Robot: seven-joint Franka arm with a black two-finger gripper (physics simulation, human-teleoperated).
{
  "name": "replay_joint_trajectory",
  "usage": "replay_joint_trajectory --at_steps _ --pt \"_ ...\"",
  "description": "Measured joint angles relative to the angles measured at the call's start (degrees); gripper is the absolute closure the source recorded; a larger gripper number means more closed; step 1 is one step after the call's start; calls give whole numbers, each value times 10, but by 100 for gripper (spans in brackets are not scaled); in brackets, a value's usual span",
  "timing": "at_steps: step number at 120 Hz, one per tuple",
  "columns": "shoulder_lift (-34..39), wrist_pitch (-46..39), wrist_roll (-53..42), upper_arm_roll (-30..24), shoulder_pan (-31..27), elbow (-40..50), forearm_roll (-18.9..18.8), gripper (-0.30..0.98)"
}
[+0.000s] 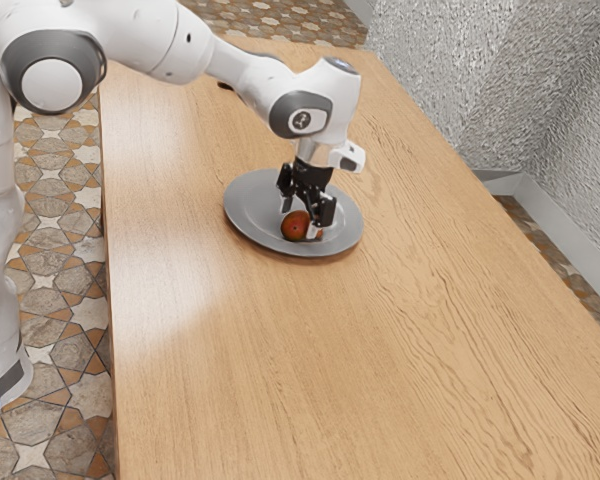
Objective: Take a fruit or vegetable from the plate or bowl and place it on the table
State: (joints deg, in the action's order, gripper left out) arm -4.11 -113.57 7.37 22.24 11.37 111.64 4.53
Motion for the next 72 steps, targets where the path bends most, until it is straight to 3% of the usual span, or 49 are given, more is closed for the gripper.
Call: replay_joint_trajectory --at_steps 26,72 --pt "-1 -16 0 1 0 11 6 3" --pt "-2 -24 1 11 -1 15 19 36"
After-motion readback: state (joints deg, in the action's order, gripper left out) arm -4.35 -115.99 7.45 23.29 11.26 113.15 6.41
